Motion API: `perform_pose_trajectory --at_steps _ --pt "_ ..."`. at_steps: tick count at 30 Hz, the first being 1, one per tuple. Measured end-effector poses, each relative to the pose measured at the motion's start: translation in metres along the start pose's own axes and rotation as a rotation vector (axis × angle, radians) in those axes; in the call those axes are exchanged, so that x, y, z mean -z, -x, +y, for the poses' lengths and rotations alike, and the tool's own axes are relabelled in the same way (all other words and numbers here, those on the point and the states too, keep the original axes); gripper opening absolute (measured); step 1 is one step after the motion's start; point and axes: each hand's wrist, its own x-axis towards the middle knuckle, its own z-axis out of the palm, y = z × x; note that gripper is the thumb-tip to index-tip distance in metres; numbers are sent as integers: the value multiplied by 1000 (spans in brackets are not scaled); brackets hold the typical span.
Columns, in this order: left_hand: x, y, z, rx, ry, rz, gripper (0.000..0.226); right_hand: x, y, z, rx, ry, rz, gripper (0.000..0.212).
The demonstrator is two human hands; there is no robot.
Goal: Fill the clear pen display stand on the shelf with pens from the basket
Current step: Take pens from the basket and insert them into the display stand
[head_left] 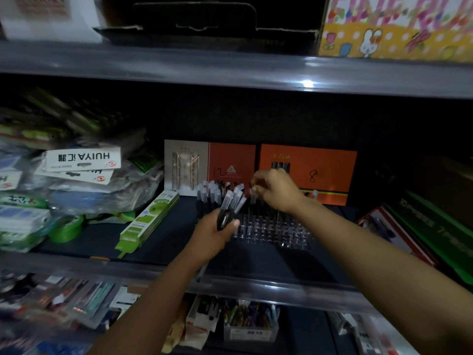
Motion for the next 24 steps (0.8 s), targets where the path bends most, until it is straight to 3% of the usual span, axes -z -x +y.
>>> perform_pose_trajectory --at_steps 5,9,13,19,24 --pt "-5 4 9 -20 -2 8 19 23 22 -12 32 -226 -51 13" --pt "-13 5 17 -30 26 22 20 26 33 -16 8 -252 -97 14" --pt "-19 7 27 -69 62 22 18 29 40 -22 -9 -376 -109 7" --pt "-22 11 33 -82 55 -2 18 37 48 -28 -84 -524 -64 18" --pt "-17 14 32 -71 23 -38 19 53 47 -36 -125 -636 83 16"
